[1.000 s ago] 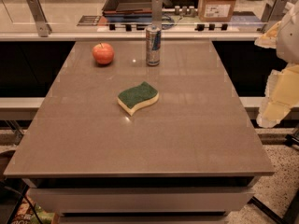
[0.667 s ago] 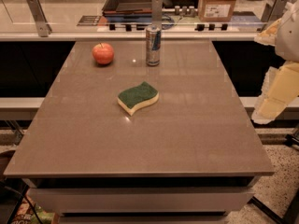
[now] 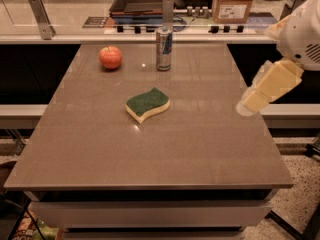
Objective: Pick apple
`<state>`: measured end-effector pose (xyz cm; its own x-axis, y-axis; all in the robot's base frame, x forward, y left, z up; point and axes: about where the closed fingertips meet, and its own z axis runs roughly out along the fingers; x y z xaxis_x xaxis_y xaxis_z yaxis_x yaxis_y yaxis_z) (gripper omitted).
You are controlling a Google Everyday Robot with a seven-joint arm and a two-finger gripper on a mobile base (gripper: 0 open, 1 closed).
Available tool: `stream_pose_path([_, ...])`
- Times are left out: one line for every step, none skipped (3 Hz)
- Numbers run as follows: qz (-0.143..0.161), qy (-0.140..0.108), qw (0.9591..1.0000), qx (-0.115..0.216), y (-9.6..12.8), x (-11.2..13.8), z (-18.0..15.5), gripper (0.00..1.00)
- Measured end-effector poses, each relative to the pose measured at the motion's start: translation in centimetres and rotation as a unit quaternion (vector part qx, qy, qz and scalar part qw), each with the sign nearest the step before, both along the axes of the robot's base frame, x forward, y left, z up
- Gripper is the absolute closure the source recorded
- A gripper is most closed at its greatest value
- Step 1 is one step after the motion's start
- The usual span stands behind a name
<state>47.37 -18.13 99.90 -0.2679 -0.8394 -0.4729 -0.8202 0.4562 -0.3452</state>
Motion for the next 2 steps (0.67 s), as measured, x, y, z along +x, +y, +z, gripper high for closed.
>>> stream_pose_path([-0.015,-0.033,0.9971,0.067,2.5,2.4,0.3,0.0])
stream_pose_path([-0.007,-0.056,0.9922,0.111,5.0,4.8,0.7,0.0])
